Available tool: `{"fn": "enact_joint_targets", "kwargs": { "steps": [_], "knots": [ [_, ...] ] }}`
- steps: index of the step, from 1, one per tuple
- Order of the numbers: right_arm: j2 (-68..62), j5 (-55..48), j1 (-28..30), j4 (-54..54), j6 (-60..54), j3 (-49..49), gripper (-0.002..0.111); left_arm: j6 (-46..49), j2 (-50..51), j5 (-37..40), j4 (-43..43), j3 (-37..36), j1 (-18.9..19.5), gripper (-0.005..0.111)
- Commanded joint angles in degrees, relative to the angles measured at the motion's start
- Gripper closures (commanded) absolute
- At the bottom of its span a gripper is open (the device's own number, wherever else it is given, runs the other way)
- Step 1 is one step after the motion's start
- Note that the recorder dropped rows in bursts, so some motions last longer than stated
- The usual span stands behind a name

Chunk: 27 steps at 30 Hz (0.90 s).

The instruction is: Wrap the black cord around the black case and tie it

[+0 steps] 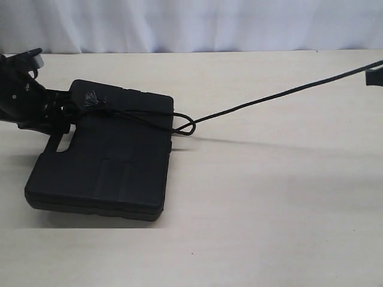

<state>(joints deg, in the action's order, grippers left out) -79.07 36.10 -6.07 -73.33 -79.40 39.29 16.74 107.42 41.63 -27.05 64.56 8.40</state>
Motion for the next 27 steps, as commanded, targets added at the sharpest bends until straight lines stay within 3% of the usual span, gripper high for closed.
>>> {"fn": "enact_joint_targets", "kwargs": {
  "steps": [1, 13, 15, 19, 21, 24, 27],
  "knots": [
    [-2.88, 0.38, 4.01, -2.79, 0.12, -0.09, 0.104, -0.26, -1.08, -2.11, -0.78, -0.48, 2.15, 0.107],
    [-16.90, -3.35, 5.37, -0.15, 5.93, 0.44, 0.104, 1.40, -0.61, -7.74, -0.65, -3.88, 2.99, 0.107],
    [-17.04, -12.59, 5.25, 2.32, 6.57, 2.30, 0.104, 1.40, -0.52, -7.80, -0.65, -3.88, 2.99, 0.107],
    [-17.09, -49.49, 5.01, 13.50, 6.66, 11.79, 0.104, 1.40, -0.52, -8.15, -0.65, -3.88, 2.99, 0.107],
    [-17.77, -62.90, 4.03, 14.87, 8.76, 17.87, 0.102, 1.40, -0.52, -8.15, -0.65, -3.88, 2.99, 0.107],
    [-18.16, -69.53, 0.70, 25.94, 13.48, 24.15, 0.092, 1.40, -0.52, -7.92, -0.85, -3.88, 2.99, 0.107],
    [-18.31, -67.95, -5.75, 43.20, 20.23, 27.08, 0.077, 1.40, -0.52, -8.73, -0.85, -3.88, 2.99, 0.107]
  ]
}}
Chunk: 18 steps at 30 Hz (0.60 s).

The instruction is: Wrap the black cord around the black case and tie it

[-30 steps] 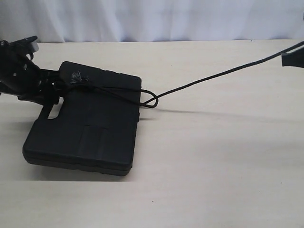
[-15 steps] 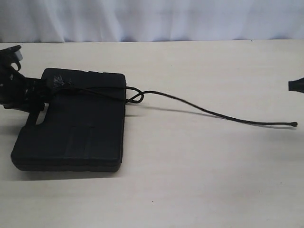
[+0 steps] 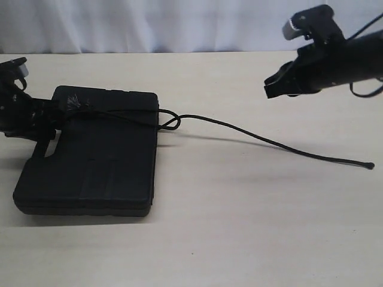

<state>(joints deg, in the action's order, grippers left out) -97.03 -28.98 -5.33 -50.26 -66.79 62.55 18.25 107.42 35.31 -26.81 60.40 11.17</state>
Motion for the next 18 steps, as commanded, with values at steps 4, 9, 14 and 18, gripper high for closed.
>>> {"fn": "enact_joint_targets", "kwargs": {
  "steps": [4, 9, 14, 18],
  "knots": [
    [-2.25, 2.40, -14.10, 38.92, 16.39, 4.97, 0.065, -0.11, -0.42, -2.95, -1.09, 0.28, 0.12, 0.107],
    [-9.72, 12.42, -22.53, 53.92, 20.16, 4.97, 0.064, -0.11, -0.42, -2.95, -1.09, 0.28, 0.12, 0.107],
    [-15.26, 22.69, -24.19, 54.41, 19.96, 4.97, 0.064, -0.11, -0.49, -4.26, -1.09, 0.28, 0.12, 0.107],
    [-17.42, 23.10, -24.08, 54.41, 16.67, 4.97, 0.064, -0.11, -0.49, -5.75, -1.09, 0.28, 0.12, 0.107]
  ]
}}
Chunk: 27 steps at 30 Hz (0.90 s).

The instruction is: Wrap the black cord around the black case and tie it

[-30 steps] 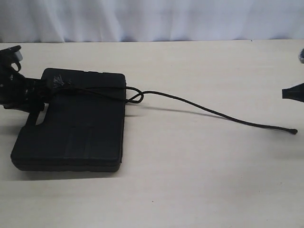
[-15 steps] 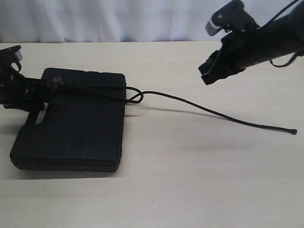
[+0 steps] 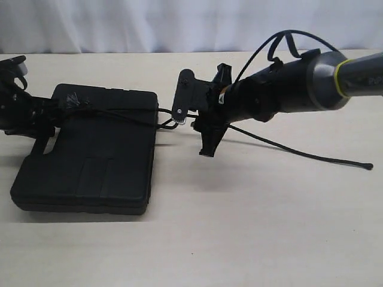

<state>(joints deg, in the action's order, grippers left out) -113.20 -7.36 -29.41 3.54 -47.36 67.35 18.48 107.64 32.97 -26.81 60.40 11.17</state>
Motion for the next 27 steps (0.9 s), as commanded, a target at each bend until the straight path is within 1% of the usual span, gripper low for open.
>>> {"fn": "enact_joint_targets", "kwargs": {
  "steps": [1, 2, 4, 5, 7, 11, 15, 17, 19, 21, 27],
  "knots": [
    [-2.04, 2.66, 0.00, 0.60, -4.00, 0.17, 0.065, -0.34, -0.70, -3.55, -0.99, 0.28, 0.12, 0.107],
    [-2.65, 3.81, 0.00, 0.60, -4.00, 0.26, 0.065, -0.34, -0.70, -3.55, -0.99, 0.28, 0.12, 0.107],
    [-4.08, 7.36, 0.00, 0.06, -4.00, 0.26, 0.068, -0.34, -0.70, -3.55, -0.99, 0.28, 0.12, 0.107],
    [-4.64, 7.88, 0.00, 0.18, -4.14, 0.26, 0.078, -0.34, -0.70, -3.55, -0.99, 0.28, 0.12, 0.107],
    [-5.16, 7.76, 0.00, -0.64, -3.42, 0.30, 0.103, -0.34, -0.70, -3.40, -0.99, 0.28, 0.12, 0.107],
    [-3.53, 8.62, 0.99, -6.48, 0.03, 0.53, 0.104, -0.34, -0.70, -3.38, -0.71, 0.28, 0.12, 0.107],
    [-0.18, 8.13, 4.86, -10.72, 0.72, 0.29, 0.104, -0.34, -0.70, -3.52, -0.87, 0.28, 0.12, 0.107],
    [2.14, 7.36, 8.41, -13.18, 0.72, -1.46, 0.104, -0.34, -0.70, -3.91, -1.51, 0.28, 0.12, 0.107],
    [3.53, 7.88, 10.28, -13.18, 0.72, -3.36, 0.104, -0.34, -0.70, -4.32, -2.34, 0.28, 0.12, 0.107],
    [4.37, 8.98, 11.68, -13.34, 0.72, -4.88, 0.104, -0.34, -0.70, -4.42, -3.39, 0.28, 0.12, 0.107],
    [4.93, 11.40, 15.52, -19.33, 0.73, -8.01, 0.104, -0.34, -0.70, -4.19, -3.92, 0.28, 0.12, 0.107]
  ]
}}
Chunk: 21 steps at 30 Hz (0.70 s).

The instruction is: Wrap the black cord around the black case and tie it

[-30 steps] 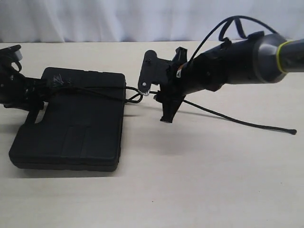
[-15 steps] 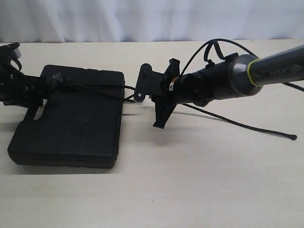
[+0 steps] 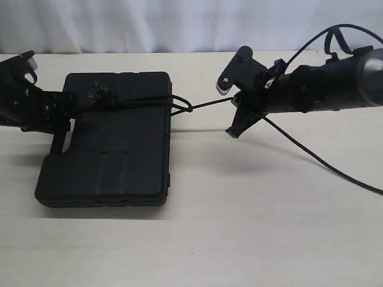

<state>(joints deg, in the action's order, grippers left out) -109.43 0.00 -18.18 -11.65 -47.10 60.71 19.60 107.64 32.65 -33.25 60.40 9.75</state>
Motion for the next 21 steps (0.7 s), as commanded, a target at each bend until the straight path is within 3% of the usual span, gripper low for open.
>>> {"fn": "enact_joint_targets", "kwargs": {
  "steps": [1, 7, 14, 21],
  "knots": [
    [1.16, 4.72, 4.72, -5.47, 0.47, -1.83, 0.104, -1.46, -0.70, -3.71, 2.52, 0.28, 1.53, 0.107],
    [1.16, 9.59, 7.77, -12.85, 0.12, -5.19, 0.104, -1.46, -0.70, -3.05, 2.52, 0.28, 1.53, 0.107],
    [1.16, 11.48, 11.85, -13.38, -0.14, -10.00, 0.104, -1.46, -0.70, -3.20, 0.68, 0.28, 1.44, 0.107],
    [1.16, 5.35, 14.37, -13.38, 0.01, -11.81, 0.104, -1.36, -0.70, -6.00, -1.41, 0.28, -3.27, 0.107]
  ]
}}
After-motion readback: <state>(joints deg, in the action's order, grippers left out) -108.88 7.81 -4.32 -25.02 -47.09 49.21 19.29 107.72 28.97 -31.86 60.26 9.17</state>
